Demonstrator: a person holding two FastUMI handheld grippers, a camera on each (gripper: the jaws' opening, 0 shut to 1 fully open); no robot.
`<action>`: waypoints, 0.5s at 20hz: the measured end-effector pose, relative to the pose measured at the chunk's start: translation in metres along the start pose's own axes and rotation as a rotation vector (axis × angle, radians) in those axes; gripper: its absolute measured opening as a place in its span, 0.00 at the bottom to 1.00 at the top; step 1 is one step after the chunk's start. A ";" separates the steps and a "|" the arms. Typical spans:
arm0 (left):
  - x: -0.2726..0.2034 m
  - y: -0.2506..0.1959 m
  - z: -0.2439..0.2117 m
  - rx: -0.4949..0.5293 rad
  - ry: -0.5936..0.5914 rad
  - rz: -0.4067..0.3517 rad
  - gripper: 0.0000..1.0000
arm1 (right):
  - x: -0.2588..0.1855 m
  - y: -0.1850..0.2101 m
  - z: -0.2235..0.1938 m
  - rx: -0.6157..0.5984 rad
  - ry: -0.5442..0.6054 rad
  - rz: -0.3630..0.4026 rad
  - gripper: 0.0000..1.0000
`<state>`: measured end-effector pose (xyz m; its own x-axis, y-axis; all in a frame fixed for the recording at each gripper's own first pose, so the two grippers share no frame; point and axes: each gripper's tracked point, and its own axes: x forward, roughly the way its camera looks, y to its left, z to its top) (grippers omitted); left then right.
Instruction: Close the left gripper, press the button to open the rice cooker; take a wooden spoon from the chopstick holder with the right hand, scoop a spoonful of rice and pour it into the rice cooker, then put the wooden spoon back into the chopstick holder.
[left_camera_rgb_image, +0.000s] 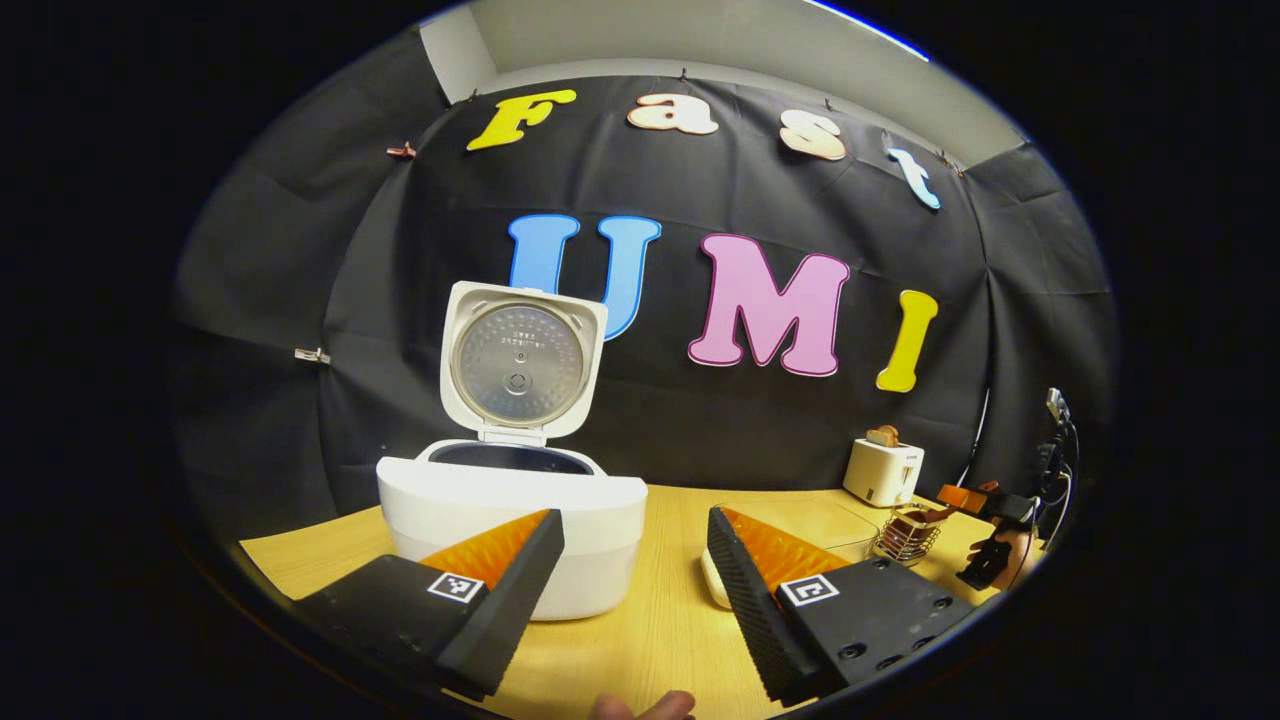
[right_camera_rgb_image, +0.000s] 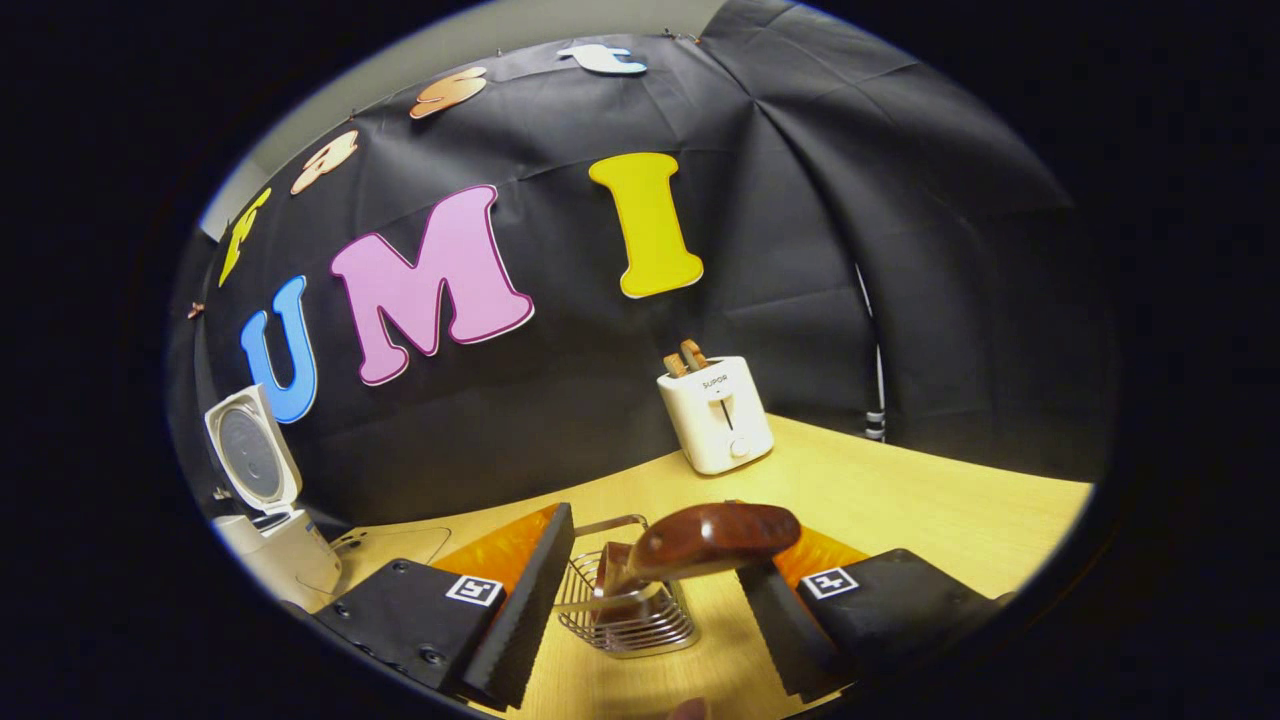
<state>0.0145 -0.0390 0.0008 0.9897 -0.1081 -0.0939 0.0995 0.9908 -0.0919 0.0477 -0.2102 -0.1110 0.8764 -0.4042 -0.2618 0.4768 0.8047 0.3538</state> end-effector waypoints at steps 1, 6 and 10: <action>-0.001 0.001 0.001 0.000 0.000 0.001 0.92 | 0.004 0.003 -0.001 0.016 0.008 0.008 0.88; -0.002 0.005 -0.001 -0.007 0.000 0.001 0.92 | 0.023 0.000 -0.003 -0.017 0.037 0.013 0.30; -0.001 0.003 -0.005 -0.027 0.007 -0.010 0.92 | 0.020 0.010 0.002 -0.053 0.036 0.047 0.26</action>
<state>0.0131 -0.0364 -0.0042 0.9879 -0.1188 -0.1000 0.1066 0.9871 -0.1195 0.0699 -0.2111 -0.1108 0.8945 -0.3498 -0.2785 0.4297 0.8449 0.3188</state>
